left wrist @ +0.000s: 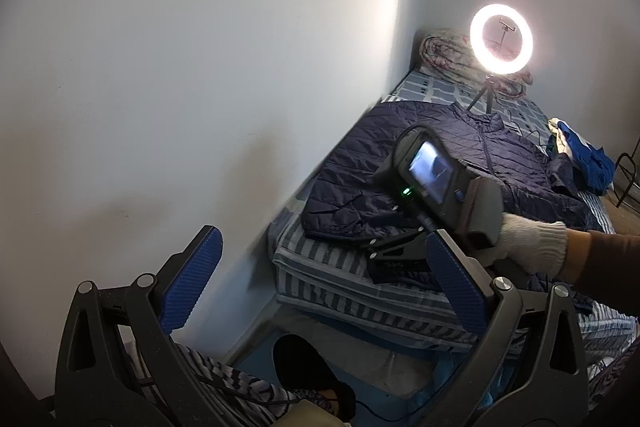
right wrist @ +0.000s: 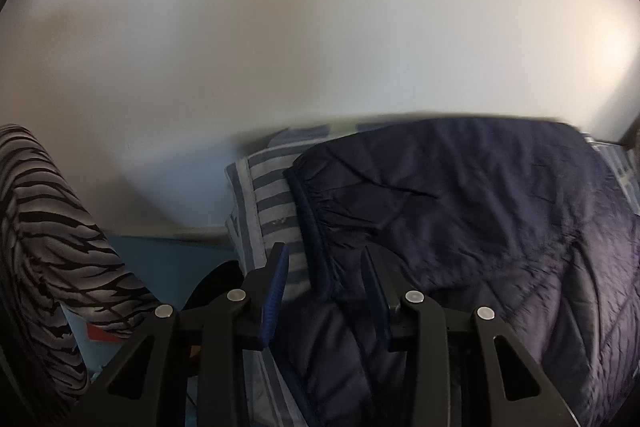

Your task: Fold large clothes

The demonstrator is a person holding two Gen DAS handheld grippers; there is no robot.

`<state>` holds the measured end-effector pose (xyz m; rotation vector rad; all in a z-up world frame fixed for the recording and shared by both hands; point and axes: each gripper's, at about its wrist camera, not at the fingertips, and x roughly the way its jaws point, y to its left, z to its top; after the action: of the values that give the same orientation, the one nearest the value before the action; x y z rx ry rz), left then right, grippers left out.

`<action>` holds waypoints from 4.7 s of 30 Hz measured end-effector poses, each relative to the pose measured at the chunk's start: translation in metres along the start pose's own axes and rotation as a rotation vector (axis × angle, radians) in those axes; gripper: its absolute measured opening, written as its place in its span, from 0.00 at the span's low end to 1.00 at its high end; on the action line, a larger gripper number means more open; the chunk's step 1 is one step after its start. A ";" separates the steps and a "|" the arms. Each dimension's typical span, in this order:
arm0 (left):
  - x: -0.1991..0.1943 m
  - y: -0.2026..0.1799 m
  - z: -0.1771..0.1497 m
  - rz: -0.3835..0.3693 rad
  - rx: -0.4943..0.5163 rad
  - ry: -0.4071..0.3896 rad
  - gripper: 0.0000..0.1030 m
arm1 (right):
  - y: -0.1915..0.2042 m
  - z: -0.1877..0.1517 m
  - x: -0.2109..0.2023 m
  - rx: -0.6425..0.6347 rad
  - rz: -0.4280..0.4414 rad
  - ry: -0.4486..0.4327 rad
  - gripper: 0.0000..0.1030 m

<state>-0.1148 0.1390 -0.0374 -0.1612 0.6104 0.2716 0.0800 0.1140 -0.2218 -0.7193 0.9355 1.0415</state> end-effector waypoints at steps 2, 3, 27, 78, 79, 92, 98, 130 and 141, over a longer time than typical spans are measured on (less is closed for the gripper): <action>0.004 0.001 0.001 -0.001 -0.005 0.000 1.00 | 0.002 0.003 0.016 -0.023 0.005 0.034 0.37; 0.005 0.001 0.002 -0.002 -0.006 0.000 1.00 | 0.003 0.004 0.021 -0.031 -0.003 0.046 0.37; 0.036 -0.049 0.043 -0.072 0.102 -0.070 1.00 | -0.119 -0.018 -0.051 0.452 0.051 -0.225 0.02; 0.212 -0.191 0.144 -0.294 0.139 0.108 0.98 | -0.439 -0.275 -0.074 1.355 0.029 -0.255 0.53; 0.212 -0.190 0.143 -0.295 0.137 0.109 0.98 | -0.440 -0.272 -0.069 1.347 0.030 -0.250 0.53; 0.213 -0.195 0.136 -0.255 0.194 0.096 0.98 | -0.414 -0.235 -0.111 1.077 -0.322 -0.238 0.01; 0.211 -0.198 0.137 -0.256 0.194 0.082 0.98 | -0.423 -0.273 -0.145 1.121 -0.503 -0.242 0.01; 0.185 -0.258 0.126 -0.300 0.344 -0.001 0.98 | -0.363 -0.342 -0.249 1.232 -0.583 -0.330 0.39; 0.168 -0.290 0.109 -0.361 0.407 -0.007 0.98 | -0.237 -0.444 -0.331 1.363 -0.730 -0.298 0.59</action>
<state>0.1631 -0.0783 -0.0273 0.1228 0.6058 -0.2025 0.1040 -0.4760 -0.1036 0.2662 0.7912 -0.2392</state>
